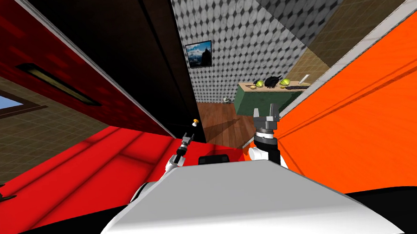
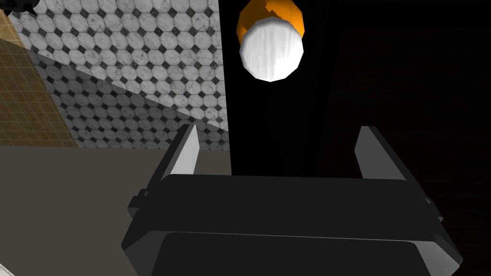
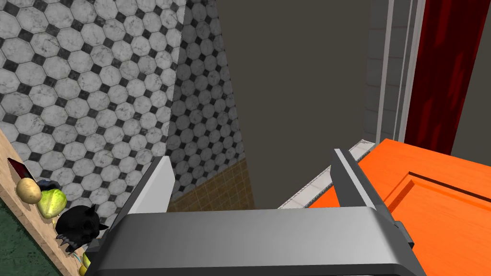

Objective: Pull the door open

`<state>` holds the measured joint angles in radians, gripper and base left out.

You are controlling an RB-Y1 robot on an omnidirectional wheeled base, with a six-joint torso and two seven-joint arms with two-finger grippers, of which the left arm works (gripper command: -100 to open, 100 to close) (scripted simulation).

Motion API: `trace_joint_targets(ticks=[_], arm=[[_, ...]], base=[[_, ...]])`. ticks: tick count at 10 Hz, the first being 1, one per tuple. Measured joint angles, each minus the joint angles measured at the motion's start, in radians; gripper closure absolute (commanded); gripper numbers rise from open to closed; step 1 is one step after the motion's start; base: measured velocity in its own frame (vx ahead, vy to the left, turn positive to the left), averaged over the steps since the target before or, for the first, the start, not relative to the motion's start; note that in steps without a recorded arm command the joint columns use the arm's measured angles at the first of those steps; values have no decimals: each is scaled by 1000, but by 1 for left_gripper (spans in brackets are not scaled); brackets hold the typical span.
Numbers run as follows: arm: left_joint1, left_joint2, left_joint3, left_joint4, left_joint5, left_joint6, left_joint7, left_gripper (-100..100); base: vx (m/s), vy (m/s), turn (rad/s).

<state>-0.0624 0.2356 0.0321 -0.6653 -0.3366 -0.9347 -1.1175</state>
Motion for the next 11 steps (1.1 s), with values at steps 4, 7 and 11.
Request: trace_joint_targets(ticks=[4,7,11], arm=[[13,45,-5,31,80,-22,-8,-100],[19,74,-7,55,133,-37,-13,-100],[21,109,-8,102,196,-68,-24,-100]], base=[[133,-104,-167],[108,-29,-138],[91,-8,-99]])
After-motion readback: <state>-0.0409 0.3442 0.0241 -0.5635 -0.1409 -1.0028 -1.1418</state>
